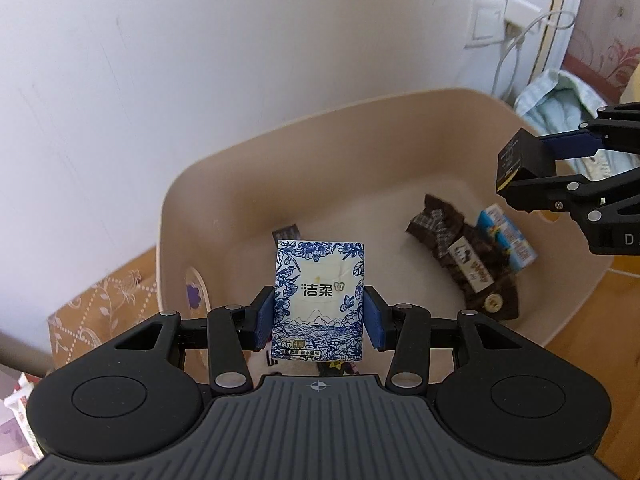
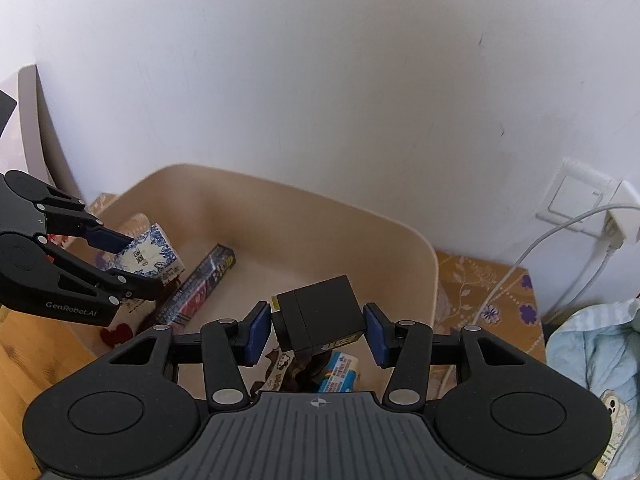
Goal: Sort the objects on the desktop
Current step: 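Carry the tissue pack and black box over the basket with both tools, then open both tools to release the tissue pack and black box into the basket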
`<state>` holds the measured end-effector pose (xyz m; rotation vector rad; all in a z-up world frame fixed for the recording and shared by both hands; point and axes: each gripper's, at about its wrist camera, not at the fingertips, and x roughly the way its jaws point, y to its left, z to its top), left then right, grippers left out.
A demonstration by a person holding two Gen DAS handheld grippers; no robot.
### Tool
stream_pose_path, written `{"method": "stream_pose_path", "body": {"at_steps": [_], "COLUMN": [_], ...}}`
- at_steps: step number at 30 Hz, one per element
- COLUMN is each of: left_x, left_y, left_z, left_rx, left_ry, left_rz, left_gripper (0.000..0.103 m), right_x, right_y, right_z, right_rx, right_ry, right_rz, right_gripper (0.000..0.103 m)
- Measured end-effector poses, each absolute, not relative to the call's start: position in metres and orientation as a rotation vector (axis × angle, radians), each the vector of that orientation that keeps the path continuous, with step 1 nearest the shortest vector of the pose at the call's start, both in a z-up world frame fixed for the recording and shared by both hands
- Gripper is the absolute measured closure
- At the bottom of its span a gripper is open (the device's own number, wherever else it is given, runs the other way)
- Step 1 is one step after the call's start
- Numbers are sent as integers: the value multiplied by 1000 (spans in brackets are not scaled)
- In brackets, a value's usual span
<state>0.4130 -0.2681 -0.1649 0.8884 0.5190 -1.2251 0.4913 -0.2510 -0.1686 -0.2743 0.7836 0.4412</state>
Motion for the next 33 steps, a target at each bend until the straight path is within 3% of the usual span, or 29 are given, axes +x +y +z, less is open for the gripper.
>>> {"method": "stream_pose_path", "body": {"at_steps": [24, 33], "left_x": [408, 400], "left_y": [-286, -278], "left_z": [-197, -189], "left_rx": [1002, 987], "left_ry": [626, 584], "left_rz": [-1129, -1130], "left_gripper": [56, 46], "right_x": [502, 488], "right_y": [-241, -247], "right_z": [-204, -191], "right_rx": [-351, -349], "right_ry": [868, 823], "right_rz": [414, 417], "right_gripper": [55, 32]}}
